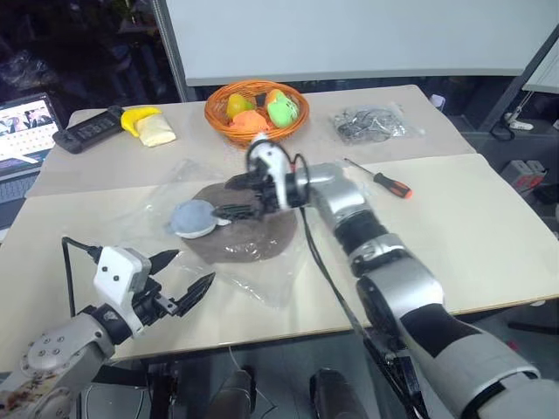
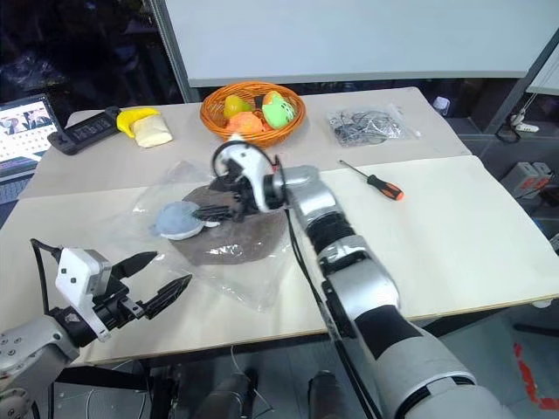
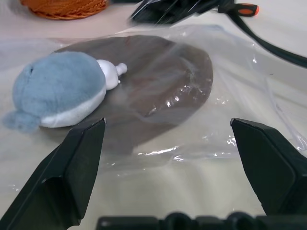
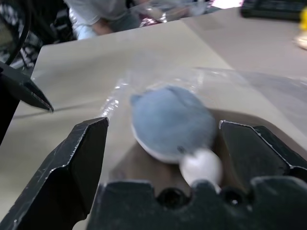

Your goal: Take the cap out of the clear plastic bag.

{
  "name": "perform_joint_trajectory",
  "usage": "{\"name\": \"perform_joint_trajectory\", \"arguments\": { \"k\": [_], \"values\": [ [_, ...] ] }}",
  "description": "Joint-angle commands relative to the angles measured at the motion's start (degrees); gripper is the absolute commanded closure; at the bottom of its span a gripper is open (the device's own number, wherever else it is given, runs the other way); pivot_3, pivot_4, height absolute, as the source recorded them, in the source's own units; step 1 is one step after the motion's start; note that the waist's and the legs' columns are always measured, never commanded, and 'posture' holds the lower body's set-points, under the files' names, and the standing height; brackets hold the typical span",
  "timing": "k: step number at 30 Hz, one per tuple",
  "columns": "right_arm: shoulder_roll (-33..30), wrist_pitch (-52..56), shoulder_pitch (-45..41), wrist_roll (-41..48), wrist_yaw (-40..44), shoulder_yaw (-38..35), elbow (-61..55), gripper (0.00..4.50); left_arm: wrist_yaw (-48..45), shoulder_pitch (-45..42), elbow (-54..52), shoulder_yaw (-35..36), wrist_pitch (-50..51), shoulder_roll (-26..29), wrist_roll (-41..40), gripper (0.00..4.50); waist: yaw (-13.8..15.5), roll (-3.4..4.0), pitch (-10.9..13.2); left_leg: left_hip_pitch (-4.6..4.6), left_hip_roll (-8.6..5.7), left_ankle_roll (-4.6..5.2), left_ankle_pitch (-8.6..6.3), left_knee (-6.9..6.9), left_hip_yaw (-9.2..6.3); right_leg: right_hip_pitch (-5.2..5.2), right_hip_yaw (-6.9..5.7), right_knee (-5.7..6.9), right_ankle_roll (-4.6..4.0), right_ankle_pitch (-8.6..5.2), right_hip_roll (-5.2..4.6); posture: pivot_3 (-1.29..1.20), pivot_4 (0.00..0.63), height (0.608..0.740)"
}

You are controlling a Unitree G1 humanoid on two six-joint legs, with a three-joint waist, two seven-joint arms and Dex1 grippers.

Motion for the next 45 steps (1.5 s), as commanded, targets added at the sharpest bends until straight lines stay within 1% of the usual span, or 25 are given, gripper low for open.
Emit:
{"name": "perform_joint_trajectory", "arguments": {
  "k": [1,3,6,7,8,12,20,23,26,29,30,33,34,39,45],
  "values": [
    [3.95,-4.79,-2.86,-0.96,-3.09,0.23,2.68,0.04,0.88,0.99,-2.99,0.62,-0.41,-0.46,-0.13,0.0,0.01,0.0,0.0,0.0,0.07,-0.04,-0.02,0.0,0.0,0.0,0.0,0.0,-0.04,0.0,0.05,0.0,0.15,0.74],
    [6.22,-8.54,-3.13,-3.93,-8.21,1.7,5.91,0.04,1.27,1.48,-3.58,0.62,-0.26,-0.73,-0.2,0.0,0.08,0.0,0.0,0.01,0.15,-0.08,-0.04,0.0,0.0,-0.01,-0.01,0.0,-0.11,0.01,0.14,0.0,0.15,0.74],
    [8.2,-14.0,-3.35,-10.34,-22.68,4.99,11.6,0.04,1.79,2.09,-4.43,0.95,0.05,-0.97,-0.58,0.0,0.53,0.0,0.0,0.08,0.19,-0.12,-0.05,0.0,-0.02,0.02,-0.06,0.0,-0.17,0.0,0.17,0.0,0.15,0.74],
    [8.54,-15.24,-3.34,-11.93,-26.38,5.79,12.88,0.04,1.92,2.25,-4.62,1.02,0.08,-0.99,-0.67,0.0,0.54,0.0,0.0,0.11,0.18,-0.13,-0.05,-0.01,-0.02,0.05,-0.05,0.0,-0.17,0.0,0.16,0.0,0.15,0.74],
    [8.95,-15.93,-3.06,-12.96,-28.27,6.35,13.9,0.04,2.07,2.39,-4.77,1.07,0.16,-0.97,-0.71,0.0,0.52,0.0,0.0,0.11,0.18,-0.15,-0.04,-0.01,-0.02,0.04,-0.05,0.01,-0.2,0.02,0.17,0.0,0.15,0.74],
    [9.47,-17.37,-2.59,-15.34,-31.11,7.29,15.87,0.04,2.37,2.6,-5.08,1.26,0.3,-0.88,-1.06,0.0,0.09,-0.01,0.0,0.1,0.3,-0.17,-0.03,-0.05,-0.01,-0.02,-0.05,0.04,-0.32,0.02,0.28,0.0,0.15,0.74],
    [10.71,-16.27,-0.49,-14.53,-28.49,5.9,16.36,0.04,2.34,1.92,-4.17,1.39,0.29,-0.15,-1.2,0.0,-0.05,0.0,0.0,0.13,0.69,-0.24,-0.07,-0.05,-0.01,-0.03,-0.04,0.07,-0.55,0.07,0.69,0.0,0.15,0.74],
    [11.08,-16.11,-0.27,-14.48,-28.06,5.77,16.33,0.78,2.27,1.63,-3.89,1.27,0.29,-0.01,-1.1,0.0,-0.07,0.0,0.0,0.18,0.81,-0.25,-0.07,-0.05,-0.01,-0.02,-0.02,0.08,-0.64,0.11,0.83,0.0,0.15,0.74],
    [11.74,-15.61,-0.02,-14.05,-27.58,5.33,16.36,1.67,2.21,1.46,-3.69,1.42,0.35,0.21,-1.01,0.0,-0.08,0.0,0.0,0.26,0.89,-0.25,-0.08,-0.06,0.0,0.01,-0.01,0.1,-0.7,0.13,0.9,0.0,0.15,0.74],
    [12.01,-15.42,0.08,-14.0,-27.63,5.19,16.42,2.82,2.26,1.48,-3.78,1.64,0.38,0.26,-1.11,0.0,-0.06,0.0,0.0,0.33,0.92,-0.25,-0.08,-0.08,0.0,0.03,-0.01,0.15,-0.75,0.11,0.92,0.0,0.15,0.74],
    [12.07,-15.39,0.1,-14.02,-27.66,5.2,16.44,3.07,2.3,1.52,-3.83,1.66,0.37,0.25,-1.09,0.0,-0.06,0.0,0.0,0.33,0.93,-0.25,-0.08,-0.08,0.0,0.03,-0.01,0.16,-0.75,0.11,0.93,0.0,0.15,0.74],
    [12.2,-15.29,0.18,-13.99,-27.76,5.25,16.45,4.18,2.47,1.69,-4.11,1.61,0.35,0.15,-1.01,0.0,-0.05,0.0,0.0,0.34,0.93,-0.25,-0.08,-0.08,-0.01,0.03,-0.01,0.17,-0.76,0.11,0.93,0.0,0.15,0.74],
    [12.26,-15.23,0.23,-13.86,-27.66,5.18,16.43,4.46,2.57,1.76,-4.24,1.54,0.35,0.11,-0.93,0.0,-0.05,0.0,0.0,0.34,0.93,-0.25,-0.08,-0.08,0.0,0.03,-0.01,0.17,-0.76,0.11,0.93,0.0,0.15,0.74],
    [12.38,-14.84,0.24,-13.18,-27.2,4.66,16.21,4.46,2.7,1.92,-4.28,1.49,0.19,-0.01,-0.75,0.0,-0.05,0.0,0.0,0.33,0.93,-0.26,-0.08,-0.08,-0.01,0.03,-0.01,0.17,-0.77,0.1,0.93,0.0,0.15,0.74],
    [11.74,-13.94,-1.34,-10.76,-25.85,1.97,15.42,4.46,2.86,1.2,-3.79,1.12,0.16,-0.02,-0.55,0.0,-0.05,0.0,0.0,0.33,0.93,-0.26,-0.08,-0.08,-0.01,0.03,-0.01,0.17,-0.77,0.1,0.93,0.0,0.15,0.74]
  ]
}}
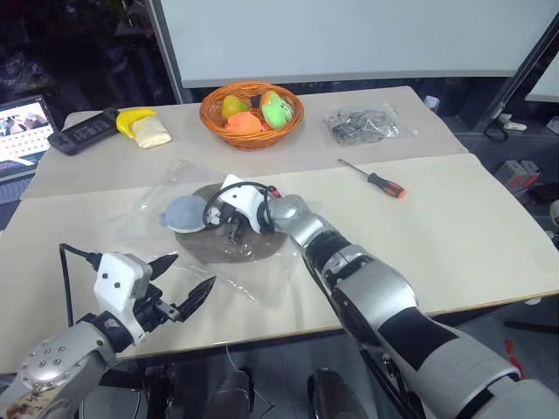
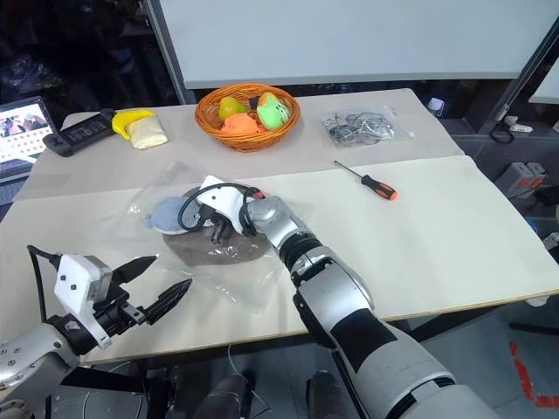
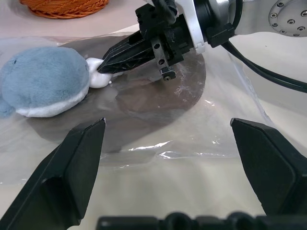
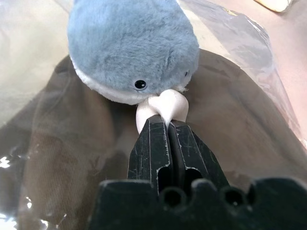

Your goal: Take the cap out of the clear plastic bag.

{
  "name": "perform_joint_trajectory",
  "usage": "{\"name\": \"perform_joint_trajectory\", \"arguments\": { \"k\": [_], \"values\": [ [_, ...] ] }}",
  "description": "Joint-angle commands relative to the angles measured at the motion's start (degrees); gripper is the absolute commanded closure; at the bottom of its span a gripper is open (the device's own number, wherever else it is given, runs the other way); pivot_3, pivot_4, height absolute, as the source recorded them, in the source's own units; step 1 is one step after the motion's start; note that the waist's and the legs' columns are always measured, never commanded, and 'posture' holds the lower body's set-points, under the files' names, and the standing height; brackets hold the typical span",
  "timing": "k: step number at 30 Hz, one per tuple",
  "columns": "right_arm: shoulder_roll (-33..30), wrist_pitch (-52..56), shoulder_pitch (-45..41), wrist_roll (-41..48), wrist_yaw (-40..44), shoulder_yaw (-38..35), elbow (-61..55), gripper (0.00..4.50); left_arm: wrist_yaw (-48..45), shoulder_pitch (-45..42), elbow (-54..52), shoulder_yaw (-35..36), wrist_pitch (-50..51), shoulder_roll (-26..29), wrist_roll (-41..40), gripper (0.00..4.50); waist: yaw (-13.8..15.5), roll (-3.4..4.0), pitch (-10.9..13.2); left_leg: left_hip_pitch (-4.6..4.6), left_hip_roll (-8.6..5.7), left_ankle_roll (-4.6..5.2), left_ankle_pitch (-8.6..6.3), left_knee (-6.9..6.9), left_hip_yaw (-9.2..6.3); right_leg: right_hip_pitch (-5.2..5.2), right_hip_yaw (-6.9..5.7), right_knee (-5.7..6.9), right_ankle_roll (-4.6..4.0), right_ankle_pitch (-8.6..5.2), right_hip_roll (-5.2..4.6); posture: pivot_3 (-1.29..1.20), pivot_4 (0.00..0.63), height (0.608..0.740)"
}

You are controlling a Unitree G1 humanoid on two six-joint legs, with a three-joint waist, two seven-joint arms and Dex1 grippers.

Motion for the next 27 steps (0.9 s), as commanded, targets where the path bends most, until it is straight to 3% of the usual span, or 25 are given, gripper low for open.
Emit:
{"name": "perform_joint_trajectory", "arguments": {
  "k": [1,9,18,20,27],
  "values": [
    [5.52,0.46,-0.98,2.8,0.91,-2.74,-1.91,4.46,0.34,-0.67,-0.93,0.83,-0.09,0.49,0.09,0.0,0.0,0.0,0.0,0.0,0.0,0.0,0.0,0.0,0.0,0.0,0.0,0.0,0.0,0.0,0.0,0.0,0.15,0.74],
    [0.68,3.46,-6.51,11.5,4.55,-11.83,-5.59,4.46,0.14,-1.37,-0.19,0.24,-0.14,0.54,0.52,0.0,-0.02,0.01,0.01,0.0,0.02,0.0,0.0,-0.01,0.0,-0.01,0.0,0.01,-0.01,0.0,0.01,0.0,0.15,0.74],
    [-0.75,3.45,-6.06,11.51,3.58,-12.74,-5.87,4.46,-0.47,-2.51,0.42,-0.44,0.04,0.69,0.94,0.0,0.03,0.01,0.01,0.01,0.02,-0.02,-0.02,-0.03,0.0,0.0,-0.01,0.0,-0.04,-0.02,0.01,0.0,0.15,0.74],
    [-1.52,3.28,-6.35,11.56,2.22,-13.17,-5.74,4.46,-0.62,-2.51,0.46,-0.49,0.02,0.77,1.11,0.0,0.04,0.01,0.01,0.01,0.02,-0.02,-0.02,-0.03,0.0,0.0,-0.01,0.0,-0.04,-0.02,0.01,0.0,0.15,0.74],
    [-11.64,3.4,-8.03,8.34,-15.16,-14.68,-1.61,4.46,-0.6,-2.43,0.22,-0.79,-0.08,0.74,1.33,0.0,0.84,-0.01,0.01,0.0,-0.03,-0.02,-0.01,-0.01,0.0,0.04,-0.02,-0.03,-0.04,-0.02,-0.03,0.0,0.15,0.74]
  ]
}}
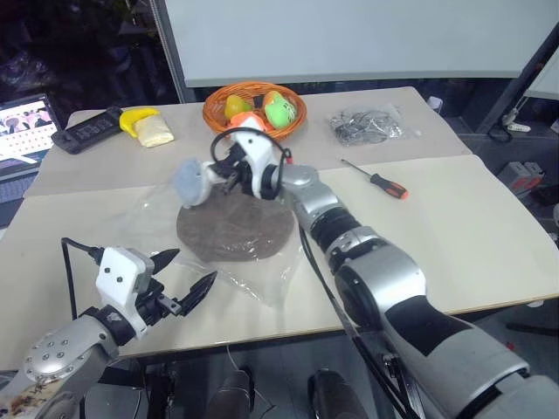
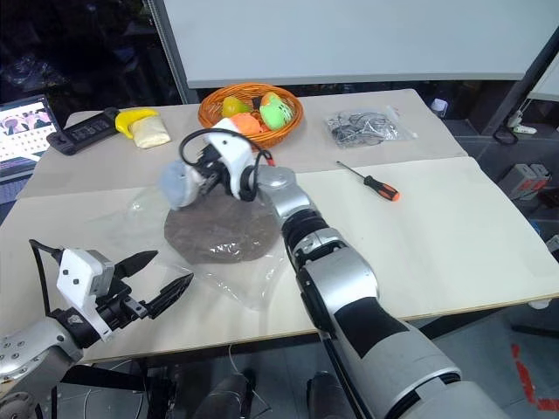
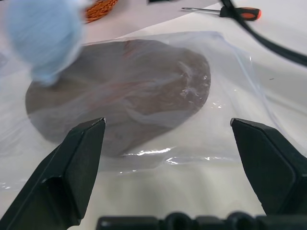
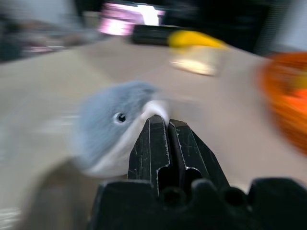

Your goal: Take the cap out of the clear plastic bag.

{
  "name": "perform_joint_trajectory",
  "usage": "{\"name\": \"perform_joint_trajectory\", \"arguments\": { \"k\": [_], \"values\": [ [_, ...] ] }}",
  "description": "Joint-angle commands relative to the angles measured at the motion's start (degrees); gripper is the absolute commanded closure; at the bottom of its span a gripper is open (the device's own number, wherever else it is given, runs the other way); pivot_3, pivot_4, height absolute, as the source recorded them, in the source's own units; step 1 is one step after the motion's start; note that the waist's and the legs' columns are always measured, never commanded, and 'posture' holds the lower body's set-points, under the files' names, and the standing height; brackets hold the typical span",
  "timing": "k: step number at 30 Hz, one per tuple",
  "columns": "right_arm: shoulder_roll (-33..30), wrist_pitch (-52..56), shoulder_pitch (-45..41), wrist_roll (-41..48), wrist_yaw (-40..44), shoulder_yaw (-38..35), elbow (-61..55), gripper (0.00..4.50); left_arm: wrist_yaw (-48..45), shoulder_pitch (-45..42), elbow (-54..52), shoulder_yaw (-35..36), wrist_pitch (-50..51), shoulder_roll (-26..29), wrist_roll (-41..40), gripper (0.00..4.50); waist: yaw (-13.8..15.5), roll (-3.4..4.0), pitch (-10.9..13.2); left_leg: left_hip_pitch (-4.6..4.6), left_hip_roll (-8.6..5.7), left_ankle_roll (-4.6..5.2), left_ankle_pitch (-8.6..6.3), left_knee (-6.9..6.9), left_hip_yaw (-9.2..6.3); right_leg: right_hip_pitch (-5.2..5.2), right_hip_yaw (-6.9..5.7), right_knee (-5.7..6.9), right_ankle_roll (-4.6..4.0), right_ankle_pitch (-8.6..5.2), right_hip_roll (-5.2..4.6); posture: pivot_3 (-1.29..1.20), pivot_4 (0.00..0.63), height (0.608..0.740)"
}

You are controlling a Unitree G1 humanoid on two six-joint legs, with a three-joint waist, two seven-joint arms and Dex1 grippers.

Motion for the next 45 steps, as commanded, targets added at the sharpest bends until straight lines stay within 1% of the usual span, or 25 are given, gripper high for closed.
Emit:
{"name": "perform_joint_trajectory", "arguments": {
  "k": [1,5,7,9,11,13,14,16,17,19,23,24,25,29,31,35,37,38,39,40,42,44,45],
  "values": [
    [-5.79,0.91,-2.21,-0.48,-9.07,-2.53,1.24,4.46,-0.24,-0.08,-0.77,0.16,-0.09,0.64,0.42,0.0,0.08,0.0,0.0,0.0,0.0,0.0,0.0,0.0,0.0,0.0,0.0,0.0,0.0,0.0,0.0,0.0,0.15,0.74],
    [-14.17,3.66,-0.95,-2.41,-20.85,-3.42,3.38,4.46,-0.13,-0.02,-0.9,-0.17,-0.07,0.49,0.51,0.0,0.11,0.0,0.01,-0.02,0.01,0.0,0.0,-0.04,0.01,-0.02,0.01,-0.01,-0.05,-0.02,0.0,0.0,0.15,0.74],
    [-17.5,4.77,0.7,-4.29,-25.34,-2.78,4.16,4.46,-0.07,-0.07,-0.84,-0.42,-0.1,0.43,0.59,0.0,0.08,0.0,0.01,-0.05,0.01,0.0,0.0,-0.05,0.02,-0.03,0.02,-0.03,-0.05,-0.03,-0.02,0.0,0.15,0.74],
    [-19.25,6.51,3.14,-5.67,-26.66,-2.18,4.92,4.46,-0.04,-0.26,-0.57,-0.61,-0.16,0.39,0.7,0.0,-0.07,-0.01,0.0,-0.05,0.01,0.01,0.0,-0.08,0.04,-0.02,0.02,-0.07,-0.06,-0.04,-0.02,0.0,0.15,0.74],
    [-19.35,7.74,5.56,-7.27,-25.6,-1.12,5.37,4.46,-0.02,-0.66,-0.08,-0.77,-0.2,0.36,0.76,0.0,-0.7,-0.01,0.0,-0.04,0.03,0.02,-0.01,-0.07,0.07,0.01,0.03,-0.1,-0.07,-0.04,-0.01,0.0,0.15,0.74],
    [-19.35,9.62,7.87,-8.55,-25.92,-0.66,5.72,3.84,-0.12,-1.33,0.5,-1.03,-0.2,0.51,0.76,0.0,-1.3,-0.01,0.0,0.0,0.07,0.04,-0.02,-0.07,0.15,0.02,0.09,-0.07,-0.07,-0.04,0.01,0.0,0.15,0.74],
    [-19.37,10.59,8.82,-9.03,-25.84,-0.55,5.85,3.67,-0.22,-1.67,0.76,-1.21,-0.24,0.64,0.84,0.0,-1.51,0.0,0.0,0.02,0.11,0.04,-0.02,-0.07,0.24,0.01,0.14,-0.03,-0.08,-0.04,0.04,0.0,0.15,0.74],
    [-19.35,11.72,9.79,-8.04,-26.02,-2.25,5.82,2.88,-0.27,-2.23,1.09,-1.46,-0.23,0.72,0.94,0.0,-1.69,0.02,0.01,0.03,0.1,0.05,-0.02,-0.04,0.25,0.0,0.15,0.06,-0.08,-0.04,0.04,0.0,0.15,0.74],
    [-19.3,12.08,9.93,-7.63,-26.11,-2.92,5.77,2.64,-0.34,-2.4,1.25,-1.44,-0.21,0.74,0.95,0.0,-1.76,0.02,0.01,0.03,0.1,0.05,-0.02,-0.02,0.25,0.0,0.16,0.07,-0.08,-0.04,0.04,0.0,0.15,0.74],
    [-19.27,12.36,9.78,-6.24,-26.51,-4.85,5.54,1.89,-0.25,-2.93,1.44,-1.37,-0.3,0.68,0.94,0.0,-1.61,-0.02,-0.01,0.09,0.09,0.05,-0.02,0.04,0.28,0.11,0.16,0.08,-0.07,-0.04,0.04,0.0,0.15,0.74],
    [-19.4,11.79,8.65,-5.88,-26.43,-6.31,5.09,0.59,0.38,-3.72,1.6,-0.98,-0.38,0.28,0.67,0.0,-1.13,-0.01,0.0,0.1,0.08,0.05,-0.02,0.05,0.28,0.11,0.16,0.07,-0.06,-0.03,0.04,0.0,0.15,0.74],
    [-19.46,11.68,8.27,-5.78,-26.52,-6.62,4.98,0.17,0.31,-3.63,1.59,-1.01,-0.37,0.34,0.79,0.0,-1.04,-0.01,-0.01,0.1,0.09,0.05,-0.02,0.05,0.27,0.11,0.16,0.07,-0.06,-0.03,0.05,0.0,0.15,0.74],
    [-19.54,11.58,7.91,-5.72,-26.48,-6.83,4.9,0.06,0.25,-3.56,1.6,-1.06,-0.36,0.36,0.89,0.0,-1.0,-0.01,0.0,0.09,0.09,0.05,-0.02,0.04,0.27,0.1,0.16,0.07,-0.06,-0.03,0.04,0.0,0.15,0.74],
    [-20.06,10.81,5.47,-5.51,-23.56,-7.17,4.21,0.06,0.56,-3.71,1.29,-0.71,-0.68,-0.02,0.88,0.0,-0.97,0.01,0.0,0.07,0.08,0.05,-0.02,0.03,0.28,0.07,0.17,0.06,-0.06,-0.03,0.04,0.0,0.15,0.74],
    [-20.59,10.62,3.88,-5.55,-20.71,-6.87,3.73,0.06,0.72,-4.1,1.18,-0.56,-1.01,-0.2,0.89,0.0,-0.89,0.01,0.01,0.08,0.09,0.05,-0.02,0.03,0.28,0.07,0.17,0.06,-0.06,-0.03,0.04,0.0,0.15,0.74],
    [-23.57,10.84,1.55,-6.99,-14.19,-4.23,1.26,0.06,1.0,-4.29,0.92,0.05,-1.38,-0.56,0.77,0.0,-0.73,0.02,0.01,0.06,0.08,0.04,-0.02,0.03,0.28,0.06,0.17,0.04,-0.05,-0.04,0.03,0.0,0.15,0.74],
    [-25.34,12.88,1.79,-6.52,-8.44,-3.38,-1.6,0.06,0.95,-4.2,0.61,0.56,-1.25,-0.22,0.75,0.0,-0.61,0.02,0.01,0.05,0.08,0.04,-0.02,0.0,0.28,0.06,0.16,0.01,-0.05,-0.04,0.03,0.0,0.15,0.74],
    [-26.49,15.43,3.06,-6.02,-2.91,-2.56,-4.58,0.06,0.65,-4.13,0.35,0.41,-1.11,0.42,1.18,0.0,-0.56,0.02,0.01,0.04,0.08,0.04,-0.02,0.0,0.27,0.07,0.15,-0.01,-0.05,-0.04,0.03,0.0,0.15,0.74],
    [-27.25,17.39,4.15,-5.61,0.92,-1.98,-7.01,0.06,0.38,-3.98,0.14,0.35,-1.04,0.88,1.49,0.0,-0.53,0.01,0.02,0.04,0.08,0.04,-0.02,0.0,0.28,0.06,0.15,-0.02,-0.04,-0.04,0.02,0.0,0.15,0.74],
    [-28.55,19.63,6.44,-4.9,5.63,-1.32,-11.25,0.06,-0.29,-4.01,-0.42,-0.74,-1.07,2.03,2.54,0.0,-0.49,0.01,0.01,0.02,0.08,0.04,-0.02,-0.01,0.27,0.06,0.15,-0.04,-0.04,-0.04,0.02,0.0,0.15,0.74],
    [-30.49,22.93,10.97,-3.89,12.47,0.11,-19.98,0.06,-1.4,-4.01,-1.09,-2.25,-1.3,3.6,3.96,0.0,-0.41,0.01,0.01,0.01,0.1,0.04,-0.04,-0.02,0.27,0.08,0.12,-0.09,-0.04,-0.05,0.03,0.0,0.15,0.74],
    [-33.07,22.94,19.38,1.89,25.29,1.17,-36.3,0.06,-2.69,-4.75,-1.11,-4.11,-1.33,5.07,4.84,0.0,-0.2,0.01,0.02,0.01,0.07,0.04,-0.04,-0.04,0.27,0.09,0.13,-0.1,-0.03,-0.04,0.01,0.0,0.15,0.74],
    [-34.55,26.01,24.46,7.52,32.69,1.37,-46.64,0.06,-3.57,-5.2,-0.73,-5.31,-1.63,6.03,5.84,0.0,0.14,0.03,0.03,-0.03,0.13,0.04,-0.06,0.01,0.26,0.09,0.08,-0.15,-0.02,-0.05,0.03,0.0,0.15,0.74]
  ]
}}
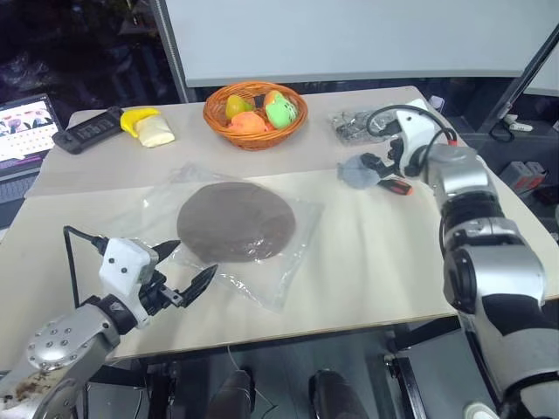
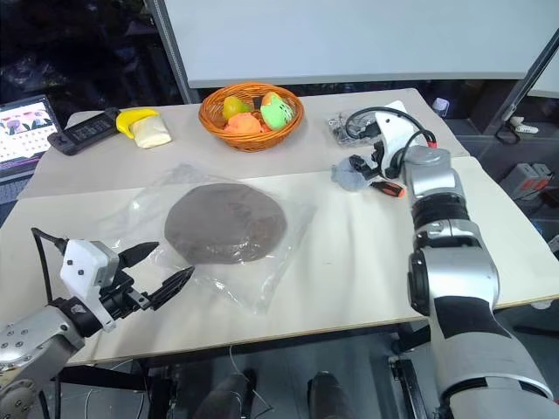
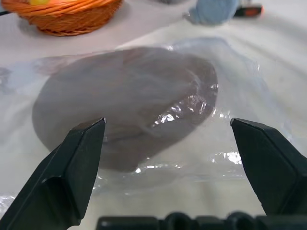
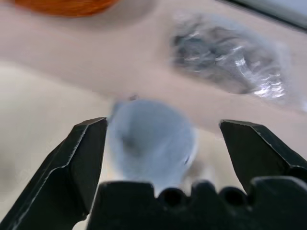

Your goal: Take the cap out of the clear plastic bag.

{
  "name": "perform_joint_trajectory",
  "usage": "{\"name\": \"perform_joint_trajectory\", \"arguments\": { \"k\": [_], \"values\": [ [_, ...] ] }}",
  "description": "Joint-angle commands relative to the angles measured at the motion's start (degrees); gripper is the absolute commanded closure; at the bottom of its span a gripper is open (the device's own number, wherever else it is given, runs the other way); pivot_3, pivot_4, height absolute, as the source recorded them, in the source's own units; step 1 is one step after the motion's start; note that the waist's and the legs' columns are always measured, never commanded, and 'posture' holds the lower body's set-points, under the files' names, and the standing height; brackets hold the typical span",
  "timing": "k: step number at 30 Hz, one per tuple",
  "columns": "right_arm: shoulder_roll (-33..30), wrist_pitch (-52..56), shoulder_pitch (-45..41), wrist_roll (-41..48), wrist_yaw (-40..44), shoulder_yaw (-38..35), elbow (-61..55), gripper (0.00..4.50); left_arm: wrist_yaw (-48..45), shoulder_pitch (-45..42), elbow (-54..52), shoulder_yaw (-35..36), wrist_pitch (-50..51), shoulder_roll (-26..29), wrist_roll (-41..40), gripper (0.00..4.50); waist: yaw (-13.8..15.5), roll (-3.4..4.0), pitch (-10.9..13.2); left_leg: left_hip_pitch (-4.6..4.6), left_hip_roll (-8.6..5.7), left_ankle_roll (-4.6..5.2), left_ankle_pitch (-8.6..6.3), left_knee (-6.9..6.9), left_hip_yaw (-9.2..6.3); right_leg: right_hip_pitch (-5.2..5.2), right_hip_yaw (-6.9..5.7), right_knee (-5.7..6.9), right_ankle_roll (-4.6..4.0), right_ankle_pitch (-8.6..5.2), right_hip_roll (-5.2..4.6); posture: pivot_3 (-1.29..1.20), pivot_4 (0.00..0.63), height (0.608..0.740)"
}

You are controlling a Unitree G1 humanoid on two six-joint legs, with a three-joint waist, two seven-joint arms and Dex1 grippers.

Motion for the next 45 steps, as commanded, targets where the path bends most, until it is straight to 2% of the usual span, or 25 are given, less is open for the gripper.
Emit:
{"name": "perform_joint_trajectory", "arguments": {
  "k": [1,3,8,12,14,17,21,26,34,39,45],
  "values": [
    [-4.57,7.47,13.65,16.36,24.16,0.86,-33.3,0.06,-3.14,-1.6,-1.07,-3.64,-1.68,2.94,3.23,0.0,0.46,0.07,0.04,-0.07,-0.02,0.01,-0.01,-0.04,-0.01,-0.01,-0.01,-0.04,0.04,-0.02,-0.02,0.0,0.15,0.74],
    [-7.63,14.26,19.7,23.4,30.82,0.99,-45.22,0.06,-4.45,-2.3,0.21,-5.02,-2.65,4.23,5.26,0.0,0.23,0.33,0.19,-0.2,0.02,0.05,-0.11,0.08,0.04,-0.09,0.01,-0.04,0.06,-0.02,0.0,0.0,0.15,0.74],
    [-12.73,17.59,27.64,27.41,35.99,4.03,-58.44,0.06,-8.12,-2.34,2.06,-5.35,-4.68,6.5,8.37,0.0,0.3,0.32,0.19,-0.17,0.06,0.05,-0.11,0.1,0.14,-0.09,0.03,-0.09,0.07,-0.02,-0.01,0.0,0.15,0.74],
    [-11.98,16.37,29.23,25.97,32.23,5.55,-61.39,0.06,-11.39,1.72,2.69,-3.52,-7.57,8.56,12.36,0.0,0.56,0.21,0.17,-0.12,0.26,0.03,-0.12,0.09,0.26,-0.04,-0.02,-0.31,0.11,-0.05,0.05,0.0,0.15,0.74],
    [-10.0,16.77,28.54,24.03,27.28,6.29,-60.93,0.06,-13.41,5.64,2.42,-0.15,-9.29,8.84,13.9,0.0,0.78,0.2,0.18,-0.14,0.37,0.03,-0.13,0.09,0.32,-0.06,0.0,-0.37,0.07,-0.02,0.04,0.0,0.15,0.74],
    [-7.5,19.39,28.72,25.16,23.36,6.06,-61.6,0.06,-16.18,11.55,3.88,2.95,-15.69,10.11,20.84,0.0,1.03,0.19,0.18,-0.21,0.45,-0.01,-0.15,0.07,0.35,-0.1,0.0,-0.5,0.05,0.01,0.08,0.0,0.15,0.74],
    [-7.51,22.42,32.09,28.45,24.07,7.38,-66.59,0.06,-13.5,10.69,9.28,-0.17,-24.82,9.35,30.16,0.0,2.04,0.21,0.19,-0.28,0.43,-0.03,-0.16,0.05,0.36,-0.11,-0.03,-0.58,0.01,0.03,0.03,0.0,0.15,0.74],
    [-8.95,24.19,33.13,29.6,23.33,7.76,-69.33,0.06,-9.66,4.71,17.26,-5.45,-31.42,9.2,40.39,0.0,2.87,0.16,0.18,-0.36,0.45,-0.04,-0.16,0.13,0.39,-0.08,-0.12,-0.65,0.09,0.06,0.0,0.0,0.15,0.74],
    [-9.46,25.6,33.04,30.37,19.46,6.03,-70.09,0.06,4.89,-12.93,38.43,-21.56,-50.31,8.05,64.46,0.0,2.72,0.15,0.17,-0.35,0.41,-0.04,-0.16,0.11,0.45,-0.11,-0.13,-0.62,0.12,0.08,0.02,0.0,0.15,0.74],
    [-10.3,25.83,33.39,30.9,17.73,5.03,-70.53,0.06,14.64,-25.66,55.18,-32.02,-58.35,3.26,76.29,0.0,2.84,0.16,0.16,-0.34,0.25,-0.03,-0.16,0.16,0.43,-0.1,-0.11,-0.53,0.23,0.16,0.0,0.0,0.15,0.74],
    [-9.95,26.0,33.42,31.79,15.71,4.23,-70.92,0.06,25.78,-40.46,72.67,-40.97,-60.3,-6.0,86.17,0.0,4.18,0.24,0.02,-0.28,0.17,0.05,-0.08,0.44,0.41,0.16,-0.18,-0.46,0.63,0.15,-0.03,0.0,0.15,0.74]
  ]
}}
